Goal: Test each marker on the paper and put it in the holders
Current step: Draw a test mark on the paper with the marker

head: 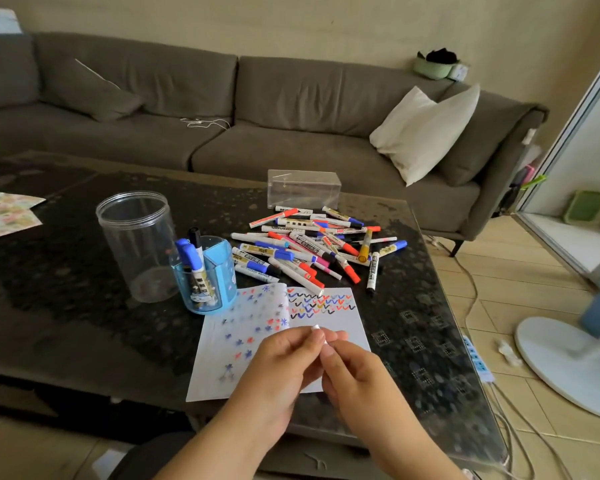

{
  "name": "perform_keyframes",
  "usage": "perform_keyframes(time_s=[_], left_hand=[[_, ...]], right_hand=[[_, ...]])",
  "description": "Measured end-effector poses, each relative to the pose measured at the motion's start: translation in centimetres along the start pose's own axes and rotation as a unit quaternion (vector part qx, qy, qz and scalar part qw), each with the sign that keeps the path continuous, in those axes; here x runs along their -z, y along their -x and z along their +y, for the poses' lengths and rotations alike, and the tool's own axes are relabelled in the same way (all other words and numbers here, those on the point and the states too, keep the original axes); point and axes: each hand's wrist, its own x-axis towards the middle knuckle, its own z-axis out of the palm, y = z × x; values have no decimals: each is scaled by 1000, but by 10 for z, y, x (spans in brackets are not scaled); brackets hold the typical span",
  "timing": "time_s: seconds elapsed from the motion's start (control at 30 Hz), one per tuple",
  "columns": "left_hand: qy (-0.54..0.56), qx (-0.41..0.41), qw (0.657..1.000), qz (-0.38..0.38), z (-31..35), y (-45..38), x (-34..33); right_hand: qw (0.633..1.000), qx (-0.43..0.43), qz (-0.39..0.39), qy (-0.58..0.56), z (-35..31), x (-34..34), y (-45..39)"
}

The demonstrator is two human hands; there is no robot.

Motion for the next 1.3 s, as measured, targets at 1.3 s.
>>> perform_keyframes(time_s=[1.3], left_hand=[[-497, -299, 804, 130, -72, -120, 54]], right_hand=[[987, -6, 115, 115, 86, 22, -147]])
